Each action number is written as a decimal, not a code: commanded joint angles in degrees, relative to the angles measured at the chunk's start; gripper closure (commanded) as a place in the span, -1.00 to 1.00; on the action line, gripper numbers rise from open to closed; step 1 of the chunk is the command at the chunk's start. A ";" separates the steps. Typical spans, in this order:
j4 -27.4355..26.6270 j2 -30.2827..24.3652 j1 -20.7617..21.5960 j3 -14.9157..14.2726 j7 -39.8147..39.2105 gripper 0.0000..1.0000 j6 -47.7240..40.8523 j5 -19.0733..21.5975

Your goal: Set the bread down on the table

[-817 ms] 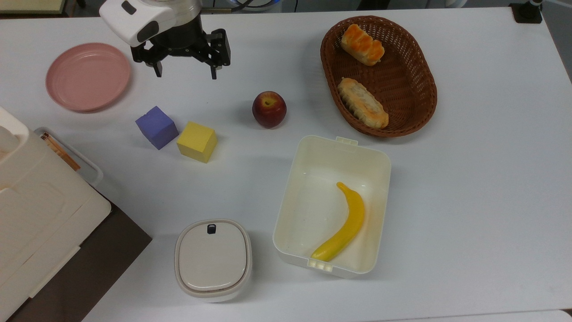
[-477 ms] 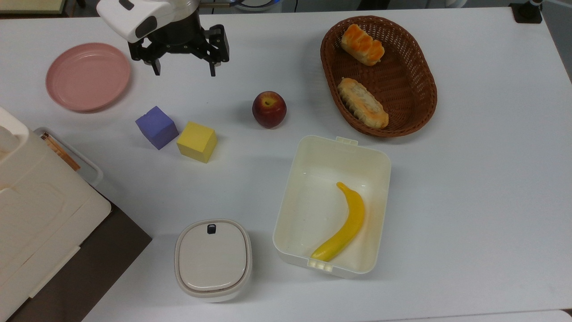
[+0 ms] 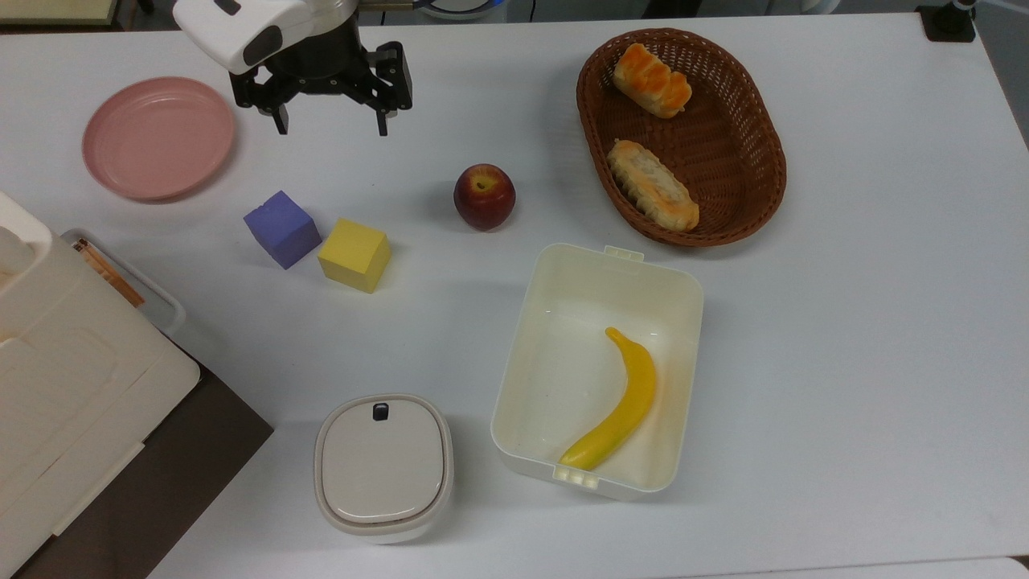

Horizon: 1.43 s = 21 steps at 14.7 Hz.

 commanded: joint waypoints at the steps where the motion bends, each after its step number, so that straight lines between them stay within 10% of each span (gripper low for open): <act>1: -1.59 -1.64 0.93 -0.94 -1.22 -1.00 -0.01 1.34; 21: -1.94 -1.73 1.46 -0.76 -1.75 -1.00 -4.67 0.91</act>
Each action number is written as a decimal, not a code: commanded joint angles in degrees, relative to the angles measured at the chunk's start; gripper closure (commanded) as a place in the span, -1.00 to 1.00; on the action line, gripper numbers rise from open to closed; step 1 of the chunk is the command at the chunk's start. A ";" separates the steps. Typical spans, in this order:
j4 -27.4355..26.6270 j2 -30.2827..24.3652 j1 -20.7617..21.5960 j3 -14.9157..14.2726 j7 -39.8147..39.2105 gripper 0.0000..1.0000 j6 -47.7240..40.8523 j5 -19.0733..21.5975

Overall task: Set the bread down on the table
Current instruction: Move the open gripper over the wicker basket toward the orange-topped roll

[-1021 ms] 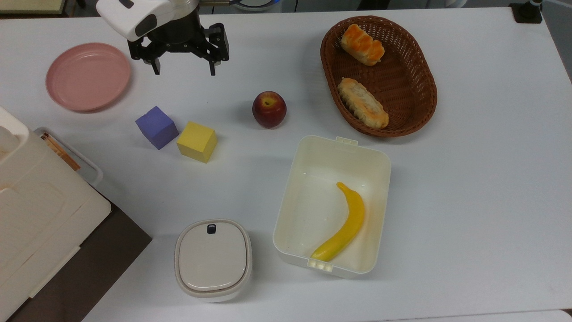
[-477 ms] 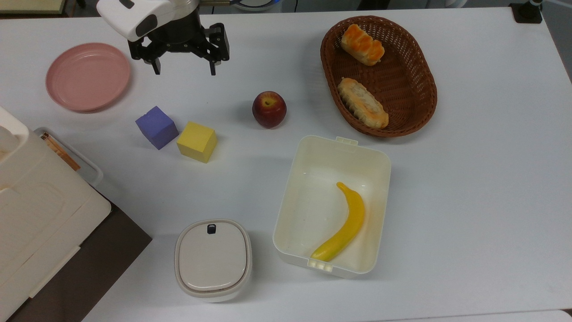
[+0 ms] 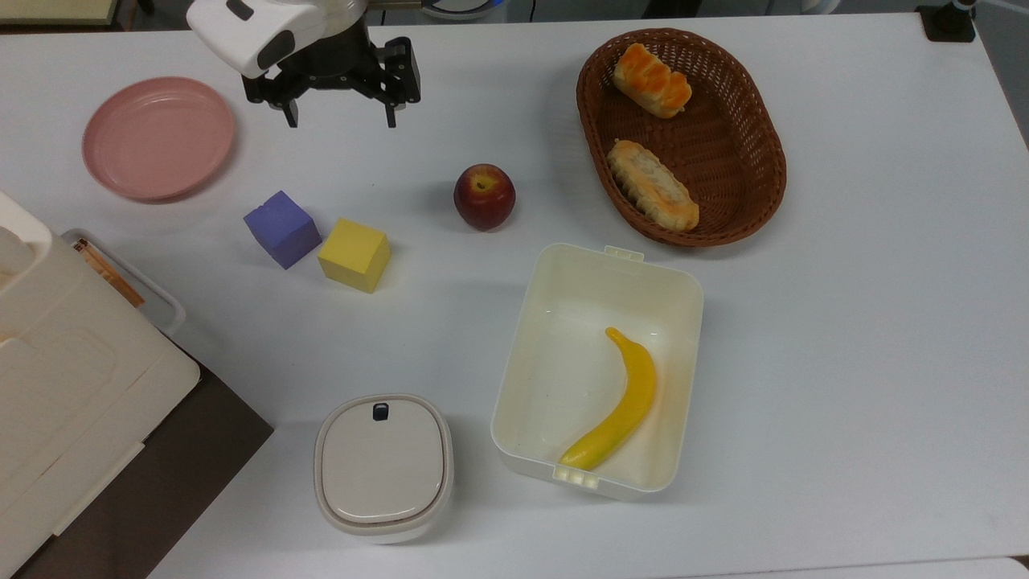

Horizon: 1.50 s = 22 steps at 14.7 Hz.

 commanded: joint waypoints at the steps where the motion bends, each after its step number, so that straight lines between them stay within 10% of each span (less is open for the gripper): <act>1: -1.87 -1.65 1.22 -0.78 -1.64 -1.00 -2.67 0.64; 12: -3.27 -1.38 4.47 -0.69 -1.55 -1.00 -4.08 0.55; 22: -6.34 -0.86 19.84 1.33 -7.96 -1.00 -21.05 1.08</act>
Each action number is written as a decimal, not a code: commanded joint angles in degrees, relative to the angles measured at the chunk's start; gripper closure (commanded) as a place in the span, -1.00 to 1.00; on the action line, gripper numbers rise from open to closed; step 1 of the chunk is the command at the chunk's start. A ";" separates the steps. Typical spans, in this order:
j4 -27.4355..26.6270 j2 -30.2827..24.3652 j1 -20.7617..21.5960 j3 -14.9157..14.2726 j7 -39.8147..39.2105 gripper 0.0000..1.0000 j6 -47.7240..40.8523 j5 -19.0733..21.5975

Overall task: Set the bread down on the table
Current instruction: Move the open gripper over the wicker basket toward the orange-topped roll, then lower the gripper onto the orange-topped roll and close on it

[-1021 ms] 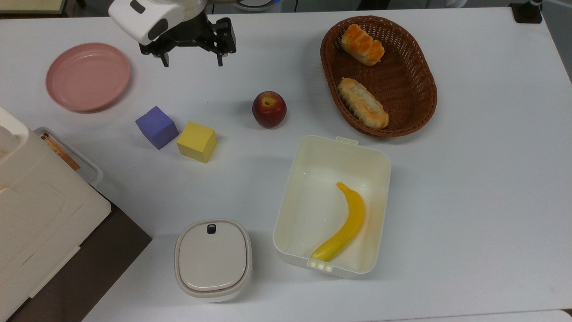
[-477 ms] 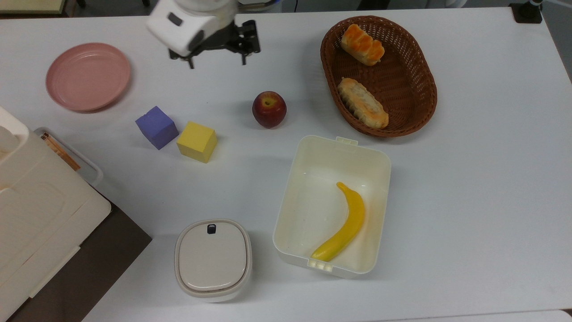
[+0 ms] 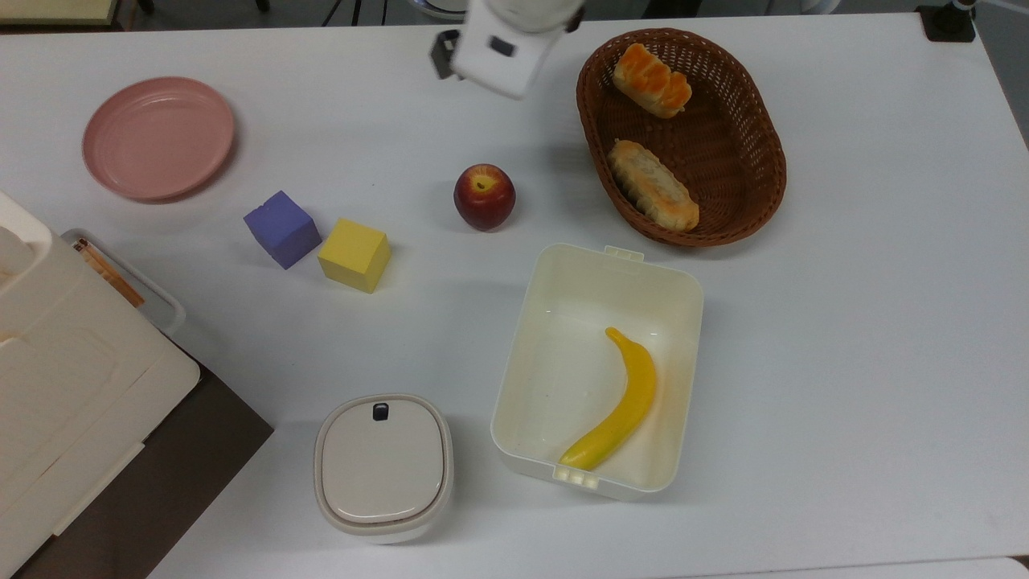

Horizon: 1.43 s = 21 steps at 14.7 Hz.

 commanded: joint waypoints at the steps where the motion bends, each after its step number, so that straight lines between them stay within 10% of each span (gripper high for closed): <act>1: -4.14 -0.96 6.03 0.70 -1.96 -1.00 -2.01 1.01; 12: -7.06 6.94 21.24 1.84 -0.47 -1.00 -2.46 2.58; 21: -7.23 13.36 23.63 2.02 10.42 -1.00 7.56 5.93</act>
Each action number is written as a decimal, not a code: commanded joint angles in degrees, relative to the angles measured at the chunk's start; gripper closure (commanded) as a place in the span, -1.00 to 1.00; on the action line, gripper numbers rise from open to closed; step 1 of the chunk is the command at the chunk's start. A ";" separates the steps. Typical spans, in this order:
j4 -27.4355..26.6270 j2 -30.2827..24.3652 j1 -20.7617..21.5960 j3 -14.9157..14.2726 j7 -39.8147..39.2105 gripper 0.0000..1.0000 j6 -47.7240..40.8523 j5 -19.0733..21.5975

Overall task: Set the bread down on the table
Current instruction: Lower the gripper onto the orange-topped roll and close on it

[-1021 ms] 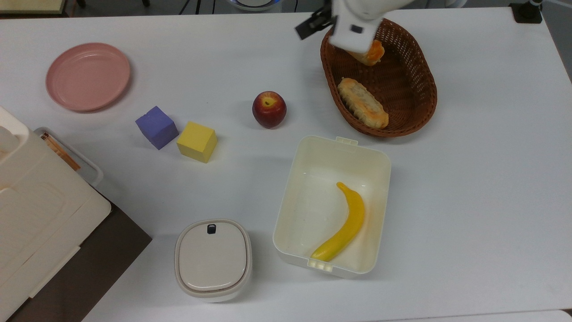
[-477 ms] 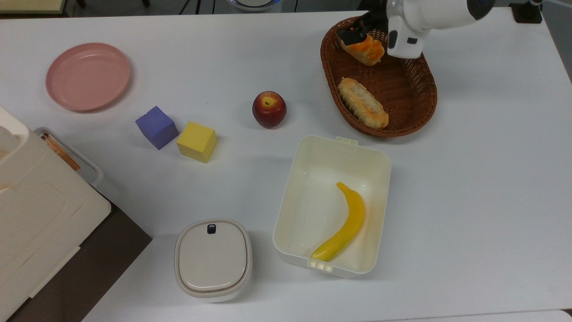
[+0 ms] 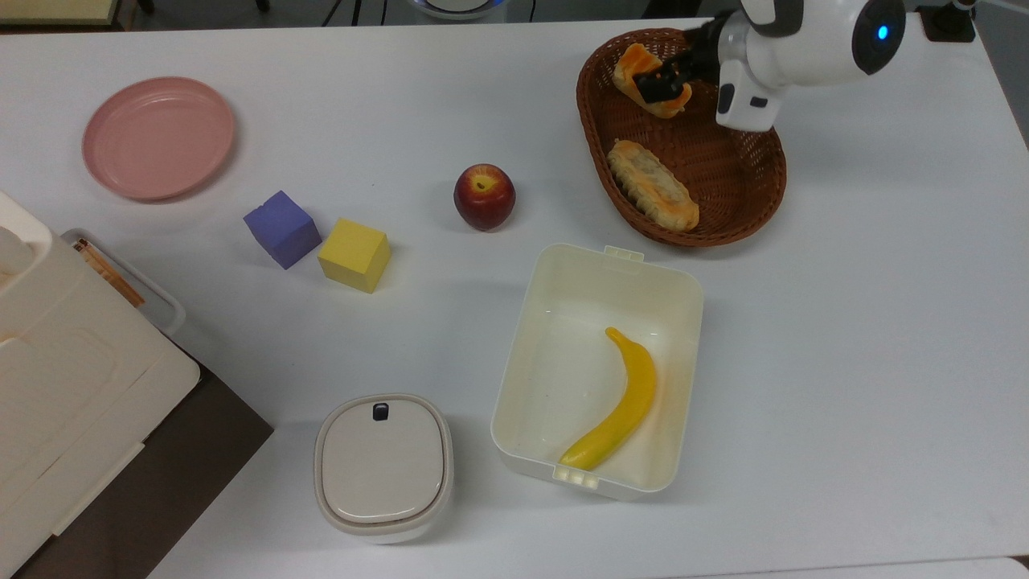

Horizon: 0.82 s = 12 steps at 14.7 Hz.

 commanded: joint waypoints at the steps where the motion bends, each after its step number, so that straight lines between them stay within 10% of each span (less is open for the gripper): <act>1: -0.54 2.19 1.12 -0.66 4.81 -1.00 4.69 1.09; 4: -1.42 3.08 1.12 -0.66 4.63 -0.92 5.14 0.66; 10: -1.07 2.47 1.12 -0.75 4.81 1.00 4.52 0.48; 12: -0.98 2.03 0.86 -0.75 4.90 1.00 4.26 0.48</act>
